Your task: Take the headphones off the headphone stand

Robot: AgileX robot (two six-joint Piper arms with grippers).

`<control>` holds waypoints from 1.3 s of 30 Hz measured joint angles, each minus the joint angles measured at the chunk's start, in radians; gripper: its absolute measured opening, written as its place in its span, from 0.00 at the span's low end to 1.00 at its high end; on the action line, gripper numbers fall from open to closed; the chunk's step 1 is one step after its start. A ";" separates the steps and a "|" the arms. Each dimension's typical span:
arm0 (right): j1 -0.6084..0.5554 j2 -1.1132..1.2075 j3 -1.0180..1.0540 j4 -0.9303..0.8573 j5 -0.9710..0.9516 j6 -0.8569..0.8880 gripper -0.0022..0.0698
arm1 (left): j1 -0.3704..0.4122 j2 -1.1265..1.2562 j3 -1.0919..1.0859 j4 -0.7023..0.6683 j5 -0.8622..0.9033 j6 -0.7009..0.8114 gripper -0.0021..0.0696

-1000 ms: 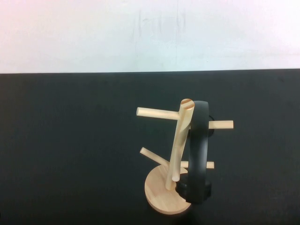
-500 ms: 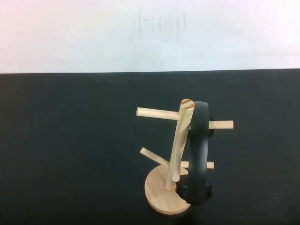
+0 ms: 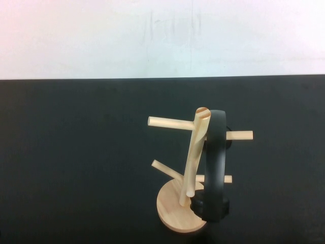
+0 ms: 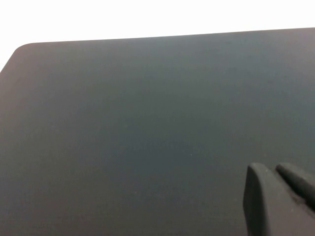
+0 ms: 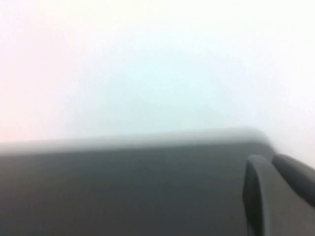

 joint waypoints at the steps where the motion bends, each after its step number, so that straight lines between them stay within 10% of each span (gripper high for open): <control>1: 0.000 0.000 0.000 -0.002 -0.064 0.000 0.02 | 0.000 0.000 0.000 0.000 0.000 0.000 0.03; 14: 0.000 0.000 0.000 0.013 -0.575 0.000 0.02 | 0.000 0.000 0.000 0.000 0.000 0.000 0.03; 24: 0.000 0.000 -0.103 0.540 -0.948 -0.049 0.02 | 0.000 0.000 0.000 0.000 0.000 0.000 0.03; 39: 0.000 0.372 -0.736 0.577 0.239 -0.122 0.02 | 0.000 0.000 0.000 0.000 0.000 0.000 0.03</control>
